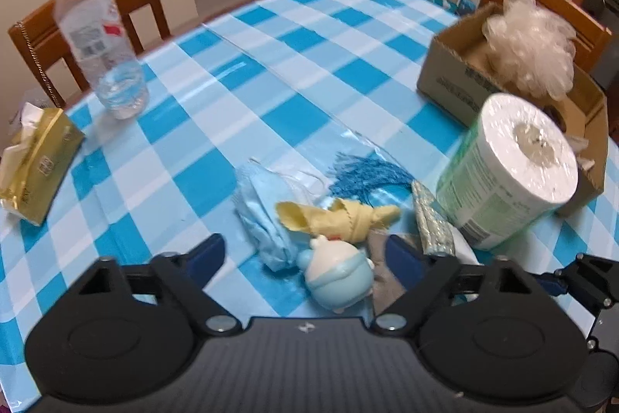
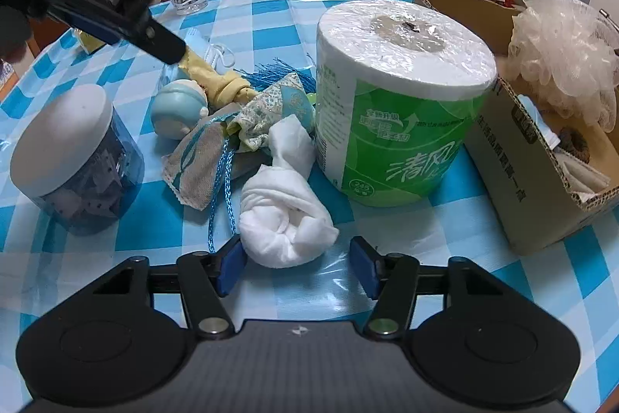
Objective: Organize soft objects
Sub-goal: 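Grasp the light blue figurine with the left tool while the right tool holds the white cloth, then carry the figurine with the left tool to the box while the right tool carries the cloth there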
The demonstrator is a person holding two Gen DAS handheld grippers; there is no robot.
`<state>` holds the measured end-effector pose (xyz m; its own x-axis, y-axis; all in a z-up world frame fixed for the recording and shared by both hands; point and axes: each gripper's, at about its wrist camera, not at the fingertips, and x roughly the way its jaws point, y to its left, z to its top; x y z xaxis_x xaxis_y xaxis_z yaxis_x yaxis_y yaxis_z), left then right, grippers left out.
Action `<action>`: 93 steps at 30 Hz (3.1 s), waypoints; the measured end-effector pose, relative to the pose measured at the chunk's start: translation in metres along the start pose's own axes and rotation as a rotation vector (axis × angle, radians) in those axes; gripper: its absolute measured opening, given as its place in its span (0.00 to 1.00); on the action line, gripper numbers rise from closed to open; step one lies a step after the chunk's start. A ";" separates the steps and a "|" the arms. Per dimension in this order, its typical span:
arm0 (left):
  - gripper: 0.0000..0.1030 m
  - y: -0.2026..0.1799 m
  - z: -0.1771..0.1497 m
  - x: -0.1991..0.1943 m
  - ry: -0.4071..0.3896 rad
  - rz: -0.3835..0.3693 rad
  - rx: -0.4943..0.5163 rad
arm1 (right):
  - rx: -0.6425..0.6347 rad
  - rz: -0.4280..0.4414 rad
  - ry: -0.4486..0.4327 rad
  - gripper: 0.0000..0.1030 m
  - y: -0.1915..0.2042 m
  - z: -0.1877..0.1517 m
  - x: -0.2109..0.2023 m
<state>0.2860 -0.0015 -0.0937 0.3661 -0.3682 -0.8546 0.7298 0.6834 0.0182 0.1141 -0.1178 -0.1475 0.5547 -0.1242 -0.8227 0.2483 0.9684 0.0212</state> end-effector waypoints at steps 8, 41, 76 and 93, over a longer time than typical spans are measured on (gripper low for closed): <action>0.63 -0.014 0.005 0.020 0.109 -0.037 0.025 | 0.012 0.013 0.001 0.64 -0.002 0.000 -0.001; 0.43 -0.024 0.002 0.036 0.203 -0.014 0.001 | -0.089 0.079 -0.029 0.50 0.001 0.017 -0.011; 0.42 -0.173 0.015 -0.089 0.074 -0.136 0.191 | -0.267 0.137 -0.030 0.50 -0.127 0.023 -0.133; 0.42 -0.235 0.115 -0.048 -0.018 -0.122 0.155 | -0.298 0.174 -0.066 0.50 -0.207 0.067 -0.107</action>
<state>0.1632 -0.2174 0.0032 0.2791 -0.4543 -0.8460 0.8490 0.5283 -0.0036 0.0567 -0.3194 -0.0256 0.6207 0.0440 -0.7828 -0.0920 0.9956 -0.0170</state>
